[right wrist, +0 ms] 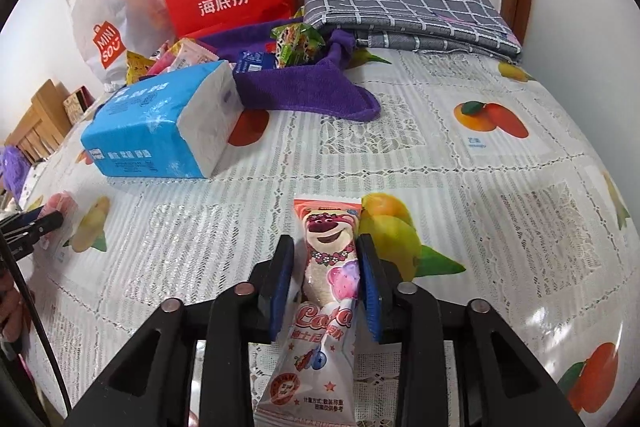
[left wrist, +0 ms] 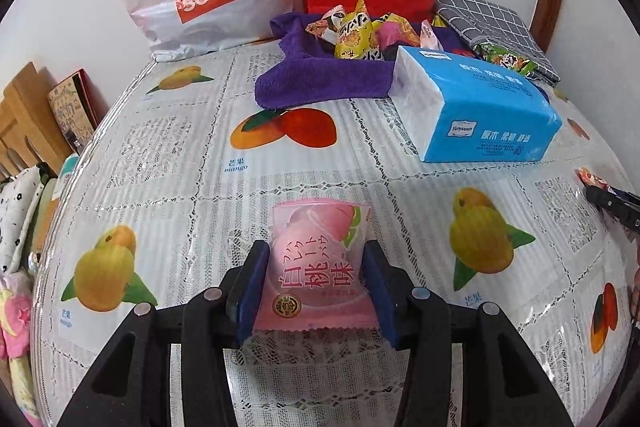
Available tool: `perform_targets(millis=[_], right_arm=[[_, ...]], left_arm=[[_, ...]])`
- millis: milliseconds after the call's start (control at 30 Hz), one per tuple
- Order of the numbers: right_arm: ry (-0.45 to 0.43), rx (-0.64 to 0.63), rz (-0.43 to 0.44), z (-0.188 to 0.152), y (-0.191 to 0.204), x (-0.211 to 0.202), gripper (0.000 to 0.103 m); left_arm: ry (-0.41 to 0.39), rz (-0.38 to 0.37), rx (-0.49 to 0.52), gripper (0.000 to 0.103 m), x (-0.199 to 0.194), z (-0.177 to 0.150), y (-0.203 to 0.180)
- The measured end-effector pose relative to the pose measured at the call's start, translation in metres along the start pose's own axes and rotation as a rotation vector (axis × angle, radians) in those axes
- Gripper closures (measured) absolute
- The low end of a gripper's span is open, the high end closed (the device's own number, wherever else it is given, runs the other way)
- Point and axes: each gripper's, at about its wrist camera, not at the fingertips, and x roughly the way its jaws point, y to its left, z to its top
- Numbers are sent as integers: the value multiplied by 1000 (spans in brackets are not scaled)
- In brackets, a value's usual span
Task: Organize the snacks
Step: 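Carry the peach packet and bear wrapper over the purple towel with both tools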
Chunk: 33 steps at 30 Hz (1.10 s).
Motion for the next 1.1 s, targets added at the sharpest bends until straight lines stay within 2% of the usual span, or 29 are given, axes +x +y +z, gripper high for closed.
perform_targets(millis=[100,200,367,433,467,500,633,700,867,1100], right_arm=[[2,-14,34,0,2,0,51],[7,-28,14,-1,6,-1,51],[7,-74,-77,-7,16,-3,51],[8,-59,-89,-7,14,-3,58],[5,-51,-110,-6,12,-5,78],[10,-42,-120,-5,10,-5,82],[30,-10,-120,1,5,-11,82],[21,-27,-143,3,9,-19,83],[-7,-37,-117,8,21,-40,82],[-22,-20,-79,4,39,-52,82]], left_arm=[[-3,-19,-17,58,0,0,4],[-4,-25,-22,58,0,0,6],[-5,-27,-23,58,0,0,6],[-4,-29,-25,58,0,0,7],[-6,-31,-27,58,0,-1,6],[-7,-31,-28,58,0,-1,6],[-10,-39,-36,59,0,-1,7],[-11,-43,-36,60,-1,-1,8],[-5,-69,-38,60,-7,-1,8],[-50,-115,-39,60,-40,9,5]])
